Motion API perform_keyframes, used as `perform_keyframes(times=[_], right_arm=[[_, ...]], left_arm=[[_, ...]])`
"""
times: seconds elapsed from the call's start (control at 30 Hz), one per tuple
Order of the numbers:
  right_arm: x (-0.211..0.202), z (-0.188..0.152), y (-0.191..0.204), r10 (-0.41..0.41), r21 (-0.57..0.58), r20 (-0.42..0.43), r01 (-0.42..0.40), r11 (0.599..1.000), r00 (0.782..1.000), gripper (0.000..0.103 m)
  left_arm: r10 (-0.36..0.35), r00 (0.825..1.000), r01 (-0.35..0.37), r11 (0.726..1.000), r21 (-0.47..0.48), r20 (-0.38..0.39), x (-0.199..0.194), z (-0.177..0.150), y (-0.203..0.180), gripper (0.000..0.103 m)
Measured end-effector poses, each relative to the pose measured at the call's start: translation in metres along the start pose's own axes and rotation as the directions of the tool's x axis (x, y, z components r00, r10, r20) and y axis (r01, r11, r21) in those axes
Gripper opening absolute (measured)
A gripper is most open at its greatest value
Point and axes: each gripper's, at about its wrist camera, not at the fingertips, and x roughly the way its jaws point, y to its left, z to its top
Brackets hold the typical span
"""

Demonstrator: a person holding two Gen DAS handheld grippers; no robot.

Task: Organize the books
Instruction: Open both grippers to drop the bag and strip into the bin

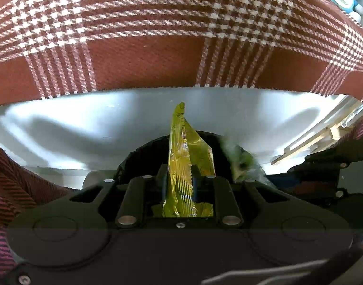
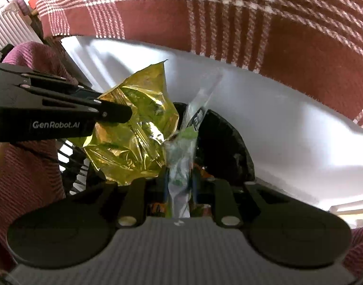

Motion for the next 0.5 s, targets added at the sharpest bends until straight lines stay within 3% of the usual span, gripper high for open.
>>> perform_keyframes(times=[0.17, 0.23, 0.27, 0.33, 0.5], right_arm=[[0.0025, -0.0035, 0.0037, 0.005, -0.008, -0.008, -0.005, 1.0, 1.0, 0.03], [0.002, -0.0041, 0.004, 0.008, -0.007, -0.004, -0.008, 1.0, 1.0, 0.045], [0.0012, -0.0042, 0.0039, 0.007, -0.007, 0.002, -0.007, 1.0, 1.0, 0.046], [-0.0002, -0.0036, 0.0032, 0.005, -0.007, 0.008, -0.004, 1.0, 1.0, 0.05], [-0.0037, -0.0028, 0.0025, -0.007, -0.016, 0.015, 0.008, 1.0, 1.0, 0.06]], left_arm=[[-0.003, 1.0, 0.003, 1.0, -0.005, -0.006, 0.0012, -0.0025, 0.0009, 0.02], [-0.005, 1.0, 0.005, 1.0, -0.007, -0.006, 0.001, -0.0021, 0.001, 0.022], [-0.004, 1.0, 0.004, 1.0, -0.007, -0.004, 0.0004, -0.0021, 0.001, 0.023], [-0.002, 1.0, 0.002, 1.0, -0.008, 0.001, -0.0012, -0.001, 0.0011, 0.037], [-0.002, 1.0, 0.002, 1.0, 0.004, 0.014, -0.0078, 0.0023, -0.0002, 0.051]])
